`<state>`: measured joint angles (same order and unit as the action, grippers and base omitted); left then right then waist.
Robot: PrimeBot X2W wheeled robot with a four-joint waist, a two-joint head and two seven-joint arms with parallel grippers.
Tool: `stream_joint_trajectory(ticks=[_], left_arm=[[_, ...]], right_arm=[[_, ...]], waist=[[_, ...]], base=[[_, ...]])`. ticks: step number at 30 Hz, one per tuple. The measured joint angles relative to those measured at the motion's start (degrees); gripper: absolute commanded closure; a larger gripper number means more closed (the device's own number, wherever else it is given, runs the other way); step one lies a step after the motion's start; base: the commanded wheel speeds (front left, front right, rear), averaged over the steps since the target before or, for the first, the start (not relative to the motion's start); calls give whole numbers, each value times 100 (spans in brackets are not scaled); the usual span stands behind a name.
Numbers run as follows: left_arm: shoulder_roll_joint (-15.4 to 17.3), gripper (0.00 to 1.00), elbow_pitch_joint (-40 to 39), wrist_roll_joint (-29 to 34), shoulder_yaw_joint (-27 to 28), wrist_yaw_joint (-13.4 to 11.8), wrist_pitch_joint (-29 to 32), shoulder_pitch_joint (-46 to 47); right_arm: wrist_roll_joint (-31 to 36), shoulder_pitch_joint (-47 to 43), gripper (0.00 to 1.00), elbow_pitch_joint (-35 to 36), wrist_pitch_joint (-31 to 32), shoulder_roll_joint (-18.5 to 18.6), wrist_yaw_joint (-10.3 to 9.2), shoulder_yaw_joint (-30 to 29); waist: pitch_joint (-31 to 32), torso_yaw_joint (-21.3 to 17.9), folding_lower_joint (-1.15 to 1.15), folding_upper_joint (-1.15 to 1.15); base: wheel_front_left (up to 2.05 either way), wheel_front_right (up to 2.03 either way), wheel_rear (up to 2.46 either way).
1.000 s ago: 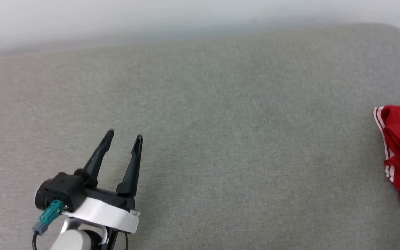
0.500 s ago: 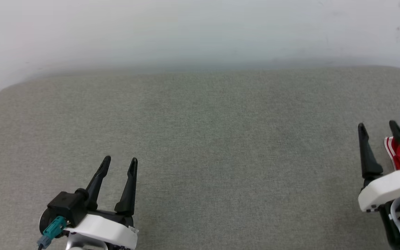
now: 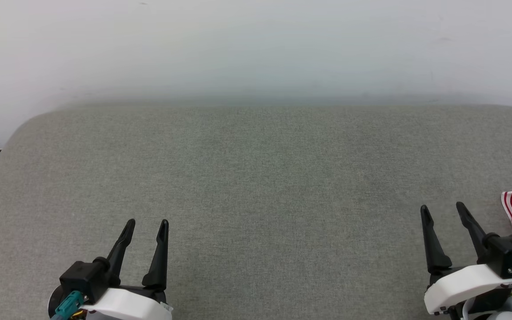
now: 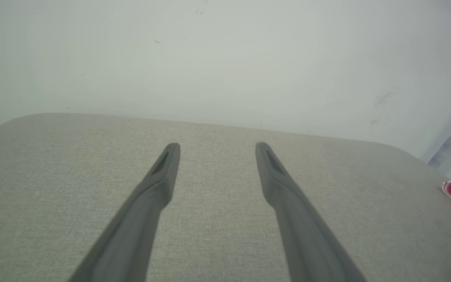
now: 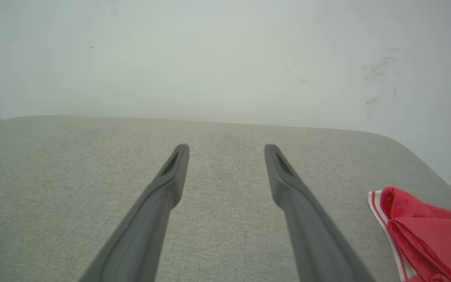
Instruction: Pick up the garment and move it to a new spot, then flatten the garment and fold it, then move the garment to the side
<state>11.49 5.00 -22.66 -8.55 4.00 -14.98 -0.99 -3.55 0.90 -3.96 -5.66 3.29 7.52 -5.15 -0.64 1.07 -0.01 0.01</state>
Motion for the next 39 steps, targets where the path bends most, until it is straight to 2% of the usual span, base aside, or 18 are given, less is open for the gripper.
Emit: stream_joint_trajectory(ticks=[9, 15, 29, 30, 35, 39], left_arm=[[-287, 0, 64, 372, 325, 154, 0, -64], [-423, 0, 102, 386, 504, 235, -1, -83], [-571, 0, 77, 435, 705, 332, -1, -83], [-581, 100, 81, 435, 719, 332, 0, -85], [-637, 100, 305, 354, 698, 332, 49, -205], [-646, 100, 346, -46, 723, 332, 162, -205]], right_arm=[[-32, 24, 0, -211, -185, -29, 0, 151], [-171, 41, 0, -240, -247, -29, 0, 179], [-205, 94, 0, -283, -307, -29, 0, 164], [-204, 90, 100, -296, -305, -29, 0, 168], [-259, -56, 100, -550, -235, -31, 1, 165], [-728, -54, 100, -601, -135, -31, 1, 131]], waist=[[45, 5, 0, 0], [34, -17, 0, 0], [21, -58, 1, 0], [19, -59, 1, 0], [20, -60, 1, 0], [21, -62, 1, 0]], base=[[0, 0, 0], [0, 0, 0], [0, 0, 0], [0, 0, 0], [0, 0, 0], [0, 0, 0]])
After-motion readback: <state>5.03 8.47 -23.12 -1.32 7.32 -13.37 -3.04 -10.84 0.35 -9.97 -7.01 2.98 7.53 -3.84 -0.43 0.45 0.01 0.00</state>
